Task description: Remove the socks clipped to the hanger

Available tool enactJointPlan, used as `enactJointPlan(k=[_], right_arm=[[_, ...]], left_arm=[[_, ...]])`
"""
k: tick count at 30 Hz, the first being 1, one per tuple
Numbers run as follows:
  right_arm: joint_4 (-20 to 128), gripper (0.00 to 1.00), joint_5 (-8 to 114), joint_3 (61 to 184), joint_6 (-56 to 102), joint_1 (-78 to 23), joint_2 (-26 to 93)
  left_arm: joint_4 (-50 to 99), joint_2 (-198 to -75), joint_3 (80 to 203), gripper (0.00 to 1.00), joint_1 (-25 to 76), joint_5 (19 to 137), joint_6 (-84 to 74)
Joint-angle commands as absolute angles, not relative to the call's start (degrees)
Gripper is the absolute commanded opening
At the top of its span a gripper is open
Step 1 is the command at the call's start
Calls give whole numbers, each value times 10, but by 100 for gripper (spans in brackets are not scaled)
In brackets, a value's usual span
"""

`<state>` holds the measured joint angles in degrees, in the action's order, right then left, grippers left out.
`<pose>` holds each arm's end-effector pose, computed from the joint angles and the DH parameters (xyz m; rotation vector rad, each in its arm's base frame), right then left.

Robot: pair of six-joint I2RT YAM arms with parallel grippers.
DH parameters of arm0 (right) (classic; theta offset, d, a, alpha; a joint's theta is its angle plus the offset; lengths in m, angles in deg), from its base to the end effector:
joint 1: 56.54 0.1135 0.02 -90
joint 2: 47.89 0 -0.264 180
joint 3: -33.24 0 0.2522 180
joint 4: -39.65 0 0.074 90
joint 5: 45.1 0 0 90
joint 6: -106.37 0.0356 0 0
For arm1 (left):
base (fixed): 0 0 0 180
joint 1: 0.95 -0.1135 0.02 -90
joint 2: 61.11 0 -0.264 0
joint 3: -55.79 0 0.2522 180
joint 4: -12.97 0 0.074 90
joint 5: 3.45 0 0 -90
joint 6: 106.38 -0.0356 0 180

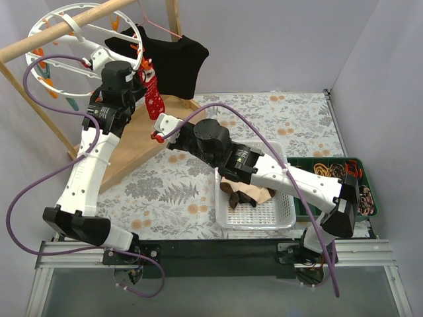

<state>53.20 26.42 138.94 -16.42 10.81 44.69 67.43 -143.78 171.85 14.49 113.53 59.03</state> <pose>0.1588 0.3512 0.4337 -1.0358 1.1959 0.2179 0.2892 -0.0631 0.4761 -1.2331 1.5046 -0.6153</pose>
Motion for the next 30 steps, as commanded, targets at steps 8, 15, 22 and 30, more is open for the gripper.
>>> enactJointPlan(k=[8,15,22,30], right_arm=[[511,1,180,1272,-74,76,351],[588,1,198,1153,57,-6,264],[678,1,279,1064,186,-96,184],[777,1,299,1014,265,-118,142]], left_arm=[[543,-1329,1605,0,140,1014,517],[530,-1298,1581,0,138,979,502],[513,-1275,1561,0,136,954,506],[510,-1271,1563,0,133,943,508]])
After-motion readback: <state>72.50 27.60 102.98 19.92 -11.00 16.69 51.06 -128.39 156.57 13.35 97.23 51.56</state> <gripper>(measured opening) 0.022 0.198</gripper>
